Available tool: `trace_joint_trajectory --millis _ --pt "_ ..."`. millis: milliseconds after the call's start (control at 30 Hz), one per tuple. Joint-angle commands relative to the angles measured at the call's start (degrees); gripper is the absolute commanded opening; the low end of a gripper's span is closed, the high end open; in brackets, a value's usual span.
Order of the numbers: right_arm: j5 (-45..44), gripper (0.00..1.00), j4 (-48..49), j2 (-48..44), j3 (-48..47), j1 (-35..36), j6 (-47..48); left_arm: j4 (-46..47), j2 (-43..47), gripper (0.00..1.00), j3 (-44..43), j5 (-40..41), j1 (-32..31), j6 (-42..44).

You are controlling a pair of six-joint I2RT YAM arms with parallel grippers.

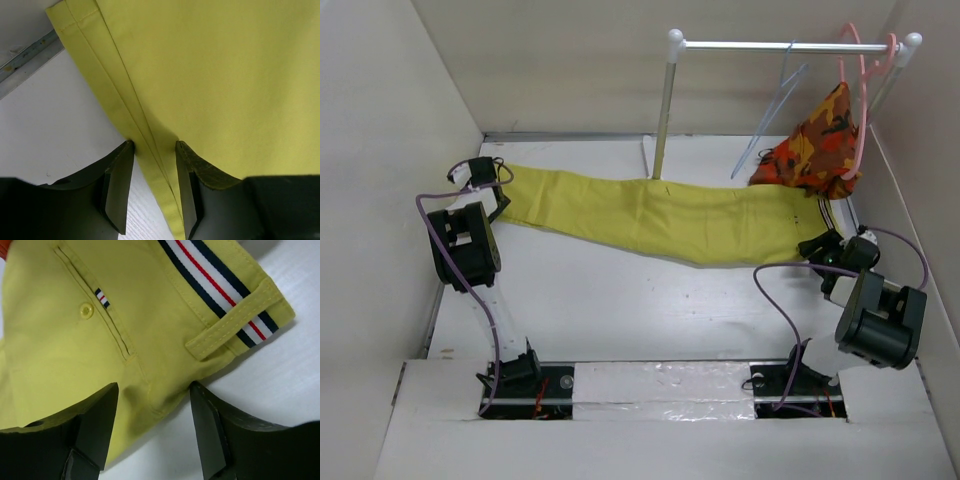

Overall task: Place the trousers on the hanger
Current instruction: Fold the trousers at the center of the board.

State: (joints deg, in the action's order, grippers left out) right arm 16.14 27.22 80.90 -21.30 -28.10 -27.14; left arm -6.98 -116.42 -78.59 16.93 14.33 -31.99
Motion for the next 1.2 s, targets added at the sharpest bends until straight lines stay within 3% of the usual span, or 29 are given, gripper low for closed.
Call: trace_joint_trajectory --millis 0,33,67,100,167,200,233,433,567,700,833,1000,1100,1167 --pt "5.48 0.6 4.16 6.19 0.38 -1.52 -3.97 2.23 2.86 0.35 2.73 -1.36 0.09 -0.27" --pt "4.87 0.45 3.28 5.85 0.29 -1.52 -4.41 4.41 3.56 0.31 3.96 -2.24 0.09 -0.01" --pt "3.39 0.41 2.67 5.41 0.03 -0.91 -4.16 5.13 4.18 0.25 4.23 -3.12 0.09 0.17" --pt "2.5 0.29 2.31 4.8 0.2 0.22 -3.98 5.4 4.1 0.19 3.71 -4.61 0.09 0.26" --pt "1.7 0.2 2.4 4.0 0.29 0.24 -3.1 3.91 2.53 0.13 2.57 -5.41 0.09 0.08" --pt "2.14 0.14 3.18 4.17 0.47 0.24 -3.27 3.12 1.99 0.02 2.04 -5.76 0.09 0.08" --pt "3.27 0.0 3.62 4.61 0.9 0.24 -3.36 2.42 1.38 0.0 1.25 -6.2 0.09 0.34" --pt "3.2 0.0 1.62 -2.4 3.89 -2.39 -2.75 0.58 4.53 0.0 2.12 1.16 0.09 1.58" --pt "-0.66 0.0 -9.71 -16.71 4.16 -5.2 0.41 -0.49 7.86 0.0 3.17 5.65 0.09 2.54" --pt "-3.4 0.0 -22.61 -37.07 4.07 -10.39 3.14 0.21 11.47 0.0 7.56 8.82 0.09 2.72" --pt "-1.73 0.0 -31.43 -45.29 2.32 -15.4 5.77 -2.85 13.76 0.0 10.64 8.21 0.09 1.32" --pt "6.43 0.0 -36.97 -44.26 2.05 -22.86 10.52 -5.22 18.33 0.0 15.21 10.83 -1.93 0.62" --pt "13.55 0.0 -40.39 -42.24 1.88 -31.91 16.14 -9.01 21.66 0.0 17.23 11.46 -2.64 -1.49" --pt "17.59 0.22 -42.68 -41.01 0.83 -35.17 19.12 -9.37 26.21 0.0 20.04 10.59 -2.64 -2.55"
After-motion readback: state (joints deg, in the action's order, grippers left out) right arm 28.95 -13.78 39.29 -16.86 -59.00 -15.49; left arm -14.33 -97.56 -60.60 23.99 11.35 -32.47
